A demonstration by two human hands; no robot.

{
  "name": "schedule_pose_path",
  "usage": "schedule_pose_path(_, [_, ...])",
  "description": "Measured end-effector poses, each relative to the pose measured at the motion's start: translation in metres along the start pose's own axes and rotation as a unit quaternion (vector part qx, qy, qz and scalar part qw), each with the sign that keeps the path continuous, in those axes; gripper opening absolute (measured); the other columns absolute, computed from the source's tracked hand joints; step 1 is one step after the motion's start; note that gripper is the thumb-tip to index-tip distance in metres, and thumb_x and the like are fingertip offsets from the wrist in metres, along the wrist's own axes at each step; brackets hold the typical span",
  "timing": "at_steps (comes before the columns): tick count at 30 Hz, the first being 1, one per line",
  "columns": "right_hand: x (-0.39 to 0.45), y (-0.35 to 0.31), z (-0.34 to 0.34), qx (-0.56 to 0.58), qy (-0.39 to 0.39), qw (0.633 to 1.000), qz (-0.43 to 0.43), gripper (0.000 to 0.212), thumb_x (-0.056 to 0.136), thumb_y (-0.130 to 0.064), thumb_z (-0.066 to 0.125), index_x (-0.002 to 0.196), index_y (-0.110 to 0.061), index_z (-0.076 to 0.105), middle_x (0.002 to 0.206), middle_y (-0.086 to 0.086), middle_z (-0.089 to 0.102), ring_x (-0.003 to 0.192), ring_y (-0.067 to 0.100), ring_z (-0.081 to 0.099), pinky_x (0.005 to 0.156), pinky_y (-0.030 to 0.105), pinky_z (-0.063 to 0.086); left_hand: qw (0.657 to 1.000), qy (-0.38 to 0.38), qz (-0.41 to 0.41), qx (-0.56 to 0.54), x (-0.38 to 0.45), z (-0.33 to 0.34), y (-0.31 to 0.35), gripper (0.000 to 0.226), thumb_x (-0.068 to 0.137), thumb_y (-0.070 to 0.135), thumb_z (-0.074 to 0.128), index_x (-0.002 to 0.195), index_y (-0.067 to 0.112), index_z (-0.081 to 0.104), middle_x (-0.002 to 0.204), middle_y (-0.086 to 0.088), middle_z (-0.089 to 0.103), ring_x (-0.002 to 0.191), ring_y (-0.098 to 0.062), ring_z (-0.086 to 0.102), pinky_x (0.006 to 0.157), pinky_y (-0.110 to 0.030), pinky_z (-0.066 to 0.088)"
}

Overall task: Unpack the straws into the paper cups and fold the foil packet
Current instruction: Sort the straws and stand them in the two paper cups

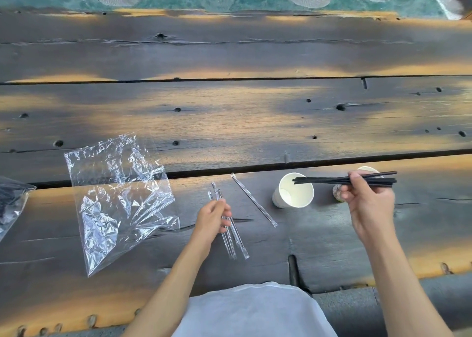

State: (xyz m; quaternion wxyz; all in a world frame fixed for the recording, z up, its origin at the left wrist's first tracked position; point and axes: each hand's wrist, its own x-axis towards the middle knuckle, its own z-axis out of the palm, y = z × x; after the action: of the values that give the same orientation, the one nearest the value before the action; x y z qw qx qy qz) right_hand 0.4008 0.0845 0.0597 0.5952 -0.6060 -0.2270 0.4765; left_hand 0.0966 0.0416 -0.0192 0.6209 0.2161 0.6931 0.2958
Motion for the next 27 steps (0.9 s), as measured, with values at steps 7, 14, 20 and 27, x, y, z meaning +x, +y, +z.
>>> schedule_pose_path(7, [0.003,0.026,0.016,-0.189,-0.024,0.982,-0.009,0.007,0.091,-0.002,0.065,0.087,-0.007,0.067,0.072,0.006,0.063,0.053,0.012,0.060,0.054,0.022,0.054,0.999,0.026,-0.045,0.009,0.011,-0.005,-0.012,0.024,0.102,0.022,0.047,0.090,0.011,0.065,0.083,-0.006,0.067,0.060,-0.013,0.057,0.050,-0.021,0.044])
schedule_pose_path(14, [0.007,0.038,0.026,-0.259,-0.036,0.965,0.005,0.007,0.091,-0.007,0.064,0.086,-0.008,0.069,0.067,0.006,0.060,0.056,0.009,0.052,0.060,0.023,0.048,0.996,0.047,-0.079,0.017,0.019,-0.011,-0.022,0.020,0.099,0.016,0.048,0.096,0.009,0.067,0.081,-0.006,0.067,0.057,-0.013,0.057,0.046,-0.020,0.043])
schedule_pose_path(20, [0.005,0.027,0.022,-0.250,-0.021,0.968,-0.005,0.026,0.091,-0.012,0.070,0.115,-0.006,0.066,0.094,0.006,0.064,0.059,0.017,0.056,0.053,0.020,0.051,0.995,0.048,-0.089,0.015,0.022,-0.011,-0.029,0.019,0.099,0.014,0.048,0.095,0.009,0.066,0.080,-0.007,0.065,0.055,-0.013,0.055,0.046,-0.021,0.042])
schedule_pose_path(27, [-0.022,-0.004,0.064,-0.221,0.025,0.973,-0.054,0.016,0.093,-0.016,0.058,0.107,-0.014,0.066,0.067,0.006,0.055,0.046,0.013,0.046,0.043,0.023,0.037,0.994,0.055,-0.088,0.018,0.026,-0.010,-0.033,0.018,0.099,0.013,0.047,0.098,0.009,0.065,0.083,-0.007,0.064,0.060,-0.013,0.055,0.049,-0.021,0.043])
